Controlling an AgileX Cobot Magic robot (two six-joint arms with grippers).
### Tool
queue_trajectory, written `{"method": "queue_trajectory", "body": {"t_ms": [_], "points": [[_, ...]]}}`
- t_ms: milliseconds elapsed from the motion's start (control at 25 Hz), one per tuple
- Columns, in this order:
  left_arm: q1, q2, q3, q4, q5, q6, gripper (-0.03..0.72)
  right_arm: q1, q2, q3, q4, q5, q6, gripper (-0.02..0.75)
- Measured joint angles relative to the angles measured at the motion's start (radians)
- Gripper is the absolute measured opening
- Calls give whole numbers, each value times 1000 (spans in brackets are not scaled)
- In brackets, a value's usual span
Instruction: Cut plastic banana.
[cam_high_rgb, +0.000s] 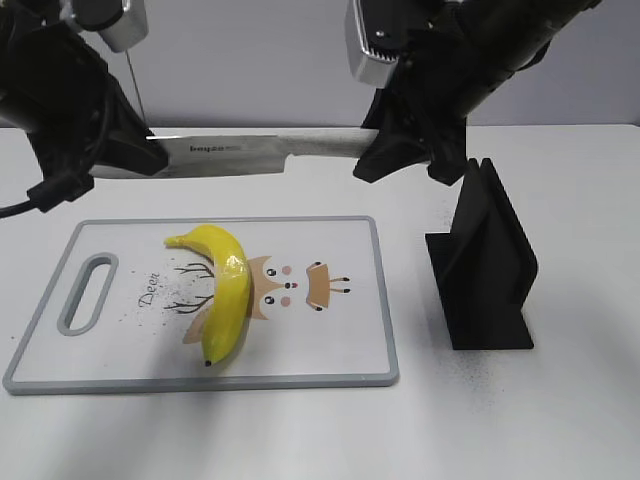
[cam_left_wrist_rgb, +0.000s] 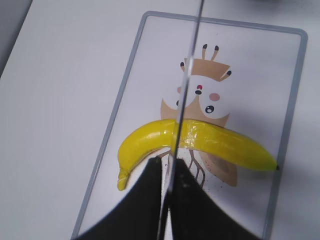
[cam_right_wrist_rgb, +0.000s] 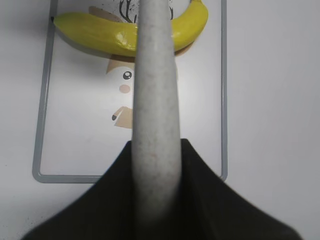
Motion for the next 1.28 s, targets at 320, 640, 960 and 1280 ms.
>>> {"method": "queue_trajectory", "body": {"t_ms": [320, 640, 960, 1280], "points": [[-1, 0, 1, -1, 1, 0, 22, 0, 0, 0, -1, 2, -2, 166], [15, -6, 2, 42, -1, -27, 580, -17, 0, 5, -100, 16, 29, 162], [33, -36, -54, 213, -36, -453, 647, -17, -42, 4, -114, 20, 347, 162], [172, -38, -187, 525, 270, -1215, 628, -17, -96, -75, -145, 104, 806, 162]]}}
